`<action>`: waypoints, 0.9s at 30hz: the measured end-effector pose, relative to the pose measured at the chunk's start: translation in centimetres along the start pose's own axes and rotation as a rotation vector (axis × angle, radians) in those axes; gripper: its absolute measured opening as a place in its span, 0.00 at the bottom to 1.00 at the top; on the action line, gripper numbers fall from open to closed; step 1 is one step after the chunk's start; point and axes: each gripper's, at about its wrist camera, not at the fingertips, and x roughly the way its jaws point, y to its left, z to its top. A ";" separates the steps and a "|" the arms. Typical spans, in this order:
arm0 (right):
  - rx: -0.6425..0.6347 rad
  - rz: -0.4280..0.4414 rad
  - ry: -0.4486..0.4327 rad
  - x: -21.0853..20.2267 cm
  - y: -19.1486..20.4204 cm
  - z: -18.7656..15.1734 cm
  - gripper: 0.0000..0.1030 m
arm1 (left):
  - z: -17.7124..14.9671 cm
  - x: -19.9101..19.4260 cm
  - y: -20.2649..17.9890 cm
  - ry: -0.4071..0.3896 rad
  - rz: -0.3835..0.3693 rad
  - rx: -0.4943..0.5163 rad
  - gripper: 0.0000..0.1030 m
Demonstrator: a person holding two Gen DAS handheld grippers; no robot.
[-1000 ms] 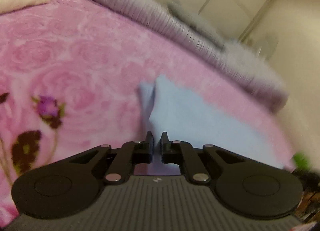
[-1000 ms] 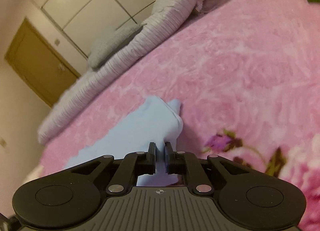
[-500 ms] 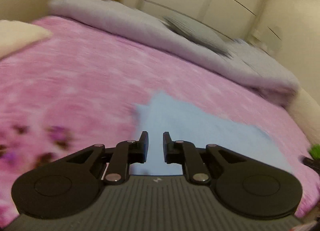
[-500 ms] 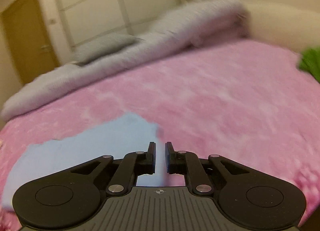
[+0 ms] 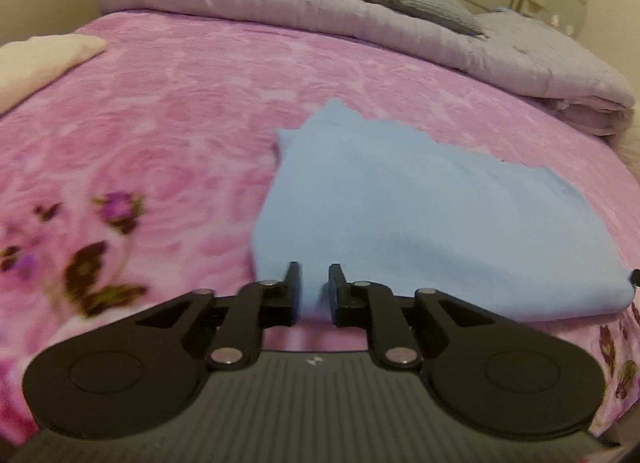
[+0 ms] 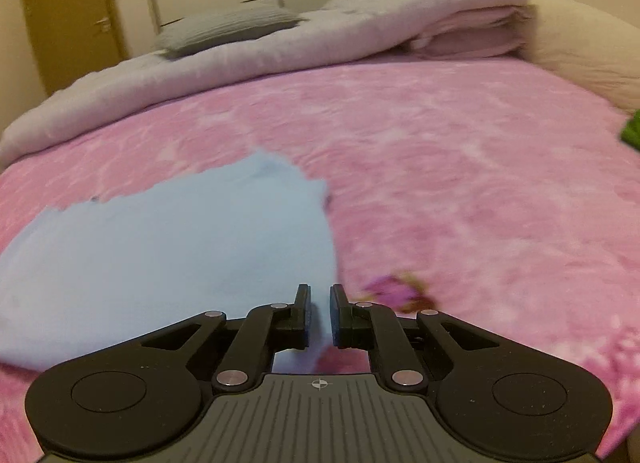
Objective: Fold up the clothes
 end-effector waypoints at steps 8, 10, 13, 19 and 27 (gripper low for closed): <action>0.149 0.058 0.116 -3.0 2.9 -2.7 0.10 | -2.9 -2.7 -2.0 0.050 -0.027 -0.024 0.26; 0.150 0.049 0.147 -3.3 3.6 -3.2 0.10 | -3.6 -3.6 -2.3 0.041 -0.028 -0.012 0.28; 0.099 0.026 0.156 -4.7 4.7 -3.7 0.10 | -4.2 -4.9 -2.6 0.033 -0.022 0.005 0.30; 0.054 0.031 0.138 -6.5 5.9 -4.6 0.10 | -5.0 -7.1 -3.3 0.004 -0.031 0.032 0.32; 0.009 0.074 0.120 -8.8 7.0 -5.9 0.11 | -5.9 -9.1 -4.3 -0.007 -0.029 0.061 0.32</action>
